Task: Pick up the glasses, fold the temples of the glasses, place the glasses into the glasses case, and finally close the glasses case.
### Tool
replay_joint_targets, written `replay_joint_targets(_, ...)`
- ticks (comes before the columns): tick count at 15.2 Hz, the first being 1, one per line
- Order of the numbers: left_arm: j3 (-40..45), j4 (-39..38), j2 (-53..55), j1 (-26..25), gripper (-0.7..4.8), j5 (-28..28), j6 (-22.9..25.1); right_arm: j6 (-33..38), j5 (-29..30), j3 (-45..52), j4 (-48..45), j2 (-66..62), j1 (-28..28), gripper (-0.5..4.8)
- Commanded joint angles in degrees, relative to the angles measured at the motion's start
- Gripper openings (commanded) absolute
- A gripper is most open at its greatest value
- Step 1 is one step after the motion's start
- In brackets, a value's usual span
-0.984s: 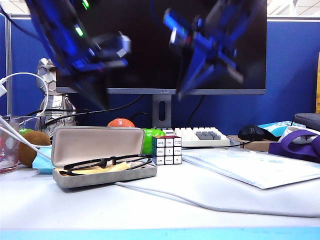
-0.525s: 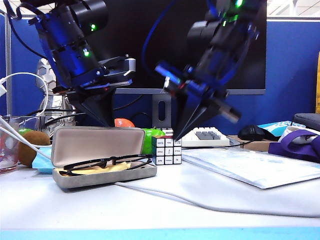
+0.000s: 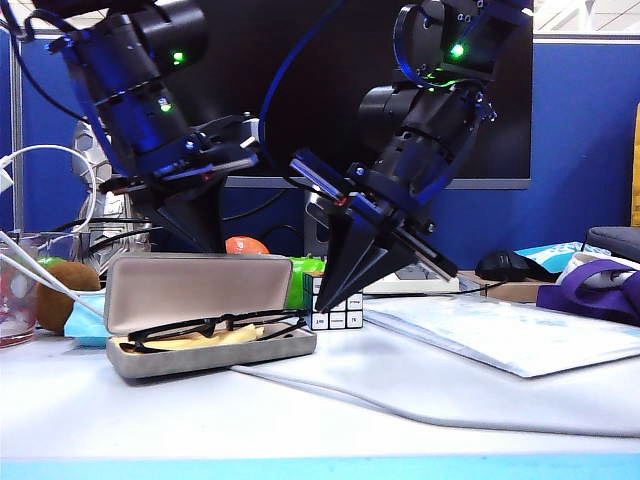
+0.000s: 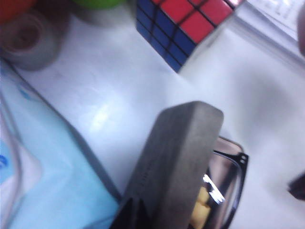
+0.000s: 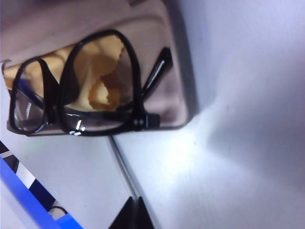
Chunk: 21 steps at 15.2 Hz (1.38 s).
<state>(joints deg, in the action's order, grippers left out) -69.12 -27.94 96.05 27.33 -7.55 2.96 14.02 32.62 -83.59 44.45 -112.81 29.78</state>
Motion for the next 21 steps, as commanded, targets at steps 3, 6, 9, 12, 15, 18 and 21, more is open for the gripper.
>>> replay_joint_targets(3, -0.11, -2.01, 0.00, -2.05, -0.07, -5.90, 0.11, -0.79, -3.28, -0.17, -2.01, 0.11, 0.02, -0.01)
replay_joint_targets(6, -0.09, -2.05, 0.00, -2.01, -0.07, -8.76, 0.02, -0.70, -2.95, -0.17, -2.80, 0.11, 0.02, -0.01)
replay_joint_targets(9, -0.09, -2.45, 0.00, -2.01, -0.07, -9.33, 0.04, -0.70, -2.93, -0.17, -2.86, 0.13, 0.00, -0.01)
replay_joint_targets(12, -0.09, -3.89, 0.00, -2.01, -0.06, -10.93, 0.09, -0.72, -3.04, -0.28, -3.54, 0.70, -0.59, -0.01)
replay_joint_targets(15, -0.09, -4.44, 0.00, -2.01, -0.07, -11.43, 0.07, -0.72, -3.13, -0.28, -1.42, 1.33, -0.87, -0.01)
replay_joint_targets(18, 0.02, -4.74, 0.00, -1.99, -0.07, -12.02, 0.09, -0.13, -3.10, -0.24, -0.09, 0.79, -0.87, -0.01)
replay_joint_targets(21, 0.07, -5.62, 0.02, -1.99, -0.07, -12.37, 0.24, -0.13, -3.10, -0.28, -1.81, 0.85, -0.87, -0.01)
